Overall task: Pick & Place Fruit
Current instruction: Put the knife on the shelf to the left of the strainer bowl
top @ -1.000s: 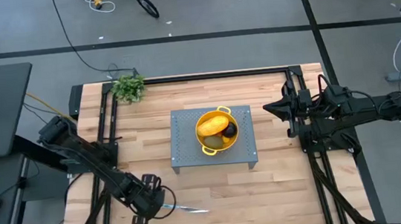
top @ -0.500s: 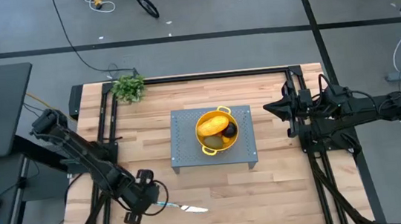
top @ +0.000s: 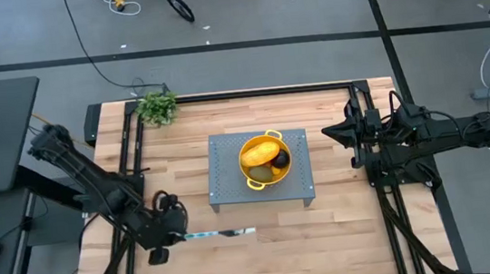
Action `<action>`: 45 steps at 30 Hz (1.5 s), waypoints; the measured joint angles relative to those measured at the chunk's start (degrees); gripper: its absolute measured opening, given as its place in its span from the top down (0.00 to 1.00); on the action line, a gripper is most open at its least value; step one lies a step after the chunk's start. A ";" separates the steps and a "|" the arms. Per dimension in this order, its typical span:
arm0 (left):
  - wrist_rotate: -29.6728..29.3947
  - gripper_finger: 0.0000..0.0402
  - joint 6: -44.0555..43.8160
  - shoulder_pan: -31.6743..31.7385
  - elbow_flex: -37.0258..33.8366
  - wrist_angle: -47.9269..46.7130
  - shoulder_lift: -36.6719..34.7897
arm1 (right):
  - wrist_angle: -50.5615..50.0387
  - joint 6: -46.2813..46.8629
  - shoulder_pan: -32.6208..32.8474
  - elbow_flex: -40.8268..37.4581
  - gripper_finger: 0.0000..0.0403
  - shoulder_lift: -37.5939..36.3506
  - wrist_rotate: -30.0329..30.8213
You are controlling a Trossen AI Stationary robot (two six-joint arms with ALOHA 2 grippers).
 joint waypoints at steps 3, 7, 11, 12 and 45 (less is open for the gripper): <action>-2.53 0.85 -0.65 0.16 0.00 0.50 -1.94 | 0.01 0.00 -0.02 0.02 0.96 0.00 0.00; -3.92 0.84 -1.68 1.58 0.00 0.75 -2.90 | 0.01 -0.02 -0.02 0.01 0.96 0.00 0.00; -4.22 0.83 -0.69 3.02 0.00 1.13 -2.96 | 0.01 0.00 -0.01 0.02 0.96 0.00 0.00; -4.22 0.83 -0.44 3.34 -0.01 1.23 -2.96 | 0.02 -0.01 -0.01 0.02 0.96 0.00 0.00; -6.69 0.83 1.48 24.26 -0.02 -0.49 -10.30 | 0.02 -0.02 -0.02 0.02 0.96 0.00 0.02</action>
